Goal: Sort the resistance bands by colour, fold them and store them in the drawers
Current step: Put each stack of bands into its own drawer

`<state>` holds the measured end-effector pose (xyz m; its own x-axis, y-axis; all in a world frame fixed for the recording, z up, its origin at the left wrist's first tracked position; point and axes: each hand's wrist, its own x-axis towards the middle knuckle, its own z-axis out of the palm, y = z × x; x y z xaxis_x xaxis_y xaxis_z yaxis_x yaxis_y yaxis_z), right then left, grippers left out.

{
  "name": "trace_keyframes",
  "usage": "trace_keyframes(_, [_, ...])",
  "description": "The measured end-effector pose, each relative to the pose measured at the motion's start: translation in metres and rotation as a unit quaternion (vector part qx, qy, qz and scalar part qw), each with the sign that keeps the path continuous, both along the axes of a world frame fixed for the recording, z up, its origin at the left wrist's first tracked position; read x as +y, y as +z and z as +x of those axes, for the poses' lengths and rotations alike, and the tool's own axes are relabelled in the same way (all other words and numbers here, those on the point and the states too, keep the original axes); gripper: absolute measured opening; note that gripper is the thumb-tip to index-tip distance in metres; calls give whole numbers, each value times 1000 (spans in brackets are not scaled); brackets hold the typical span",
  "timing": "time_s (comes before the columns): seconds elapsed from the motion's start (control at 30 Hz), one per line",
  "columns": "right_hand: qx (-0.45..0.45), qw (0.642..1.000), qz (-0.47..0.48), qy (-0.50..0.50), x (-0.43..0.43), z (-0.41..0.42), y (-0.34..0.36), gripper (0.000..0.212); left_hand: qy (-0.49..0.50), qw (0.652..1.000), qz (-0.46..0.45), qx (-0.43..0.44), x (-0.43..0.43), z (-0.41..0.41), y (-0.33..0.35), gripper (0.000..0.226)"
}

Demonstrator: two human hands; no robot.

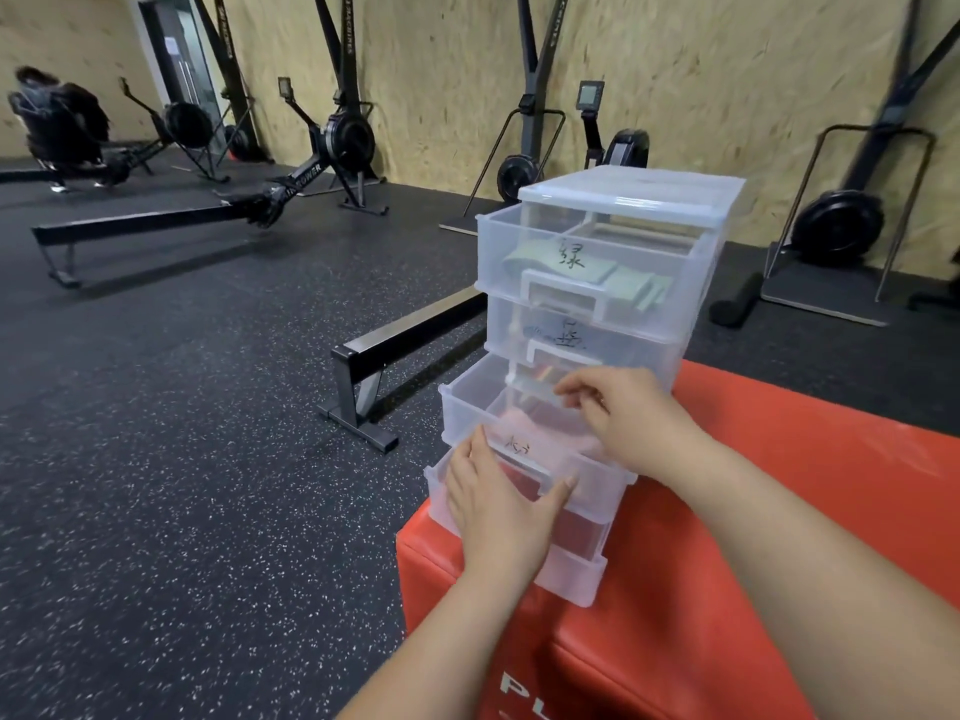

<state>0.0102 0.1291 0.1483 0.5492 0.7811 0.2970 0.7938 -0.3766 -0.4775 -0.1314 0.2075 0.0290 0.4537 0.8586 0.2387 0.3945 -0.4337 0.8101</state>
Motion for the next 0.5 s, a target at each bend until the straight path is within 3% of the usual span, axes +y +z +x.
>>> trace_keyframes(0.2, [-27, 986, 139, -85, -71, -1, -22, 35, -15, 999, -12, 46, 4, 24, 17, 129])
trace_keyframes(0.4, [0, 987, 106, -122, -143, 5, -66, 33, -39, 997, 21, 67, 1, 29, 20, 120])
trace_keyframes(0.5, [30, 984, 94, -148, -179, 4, -87, 37, -37, 995, 76, 47, -30, 21, 15, 105])
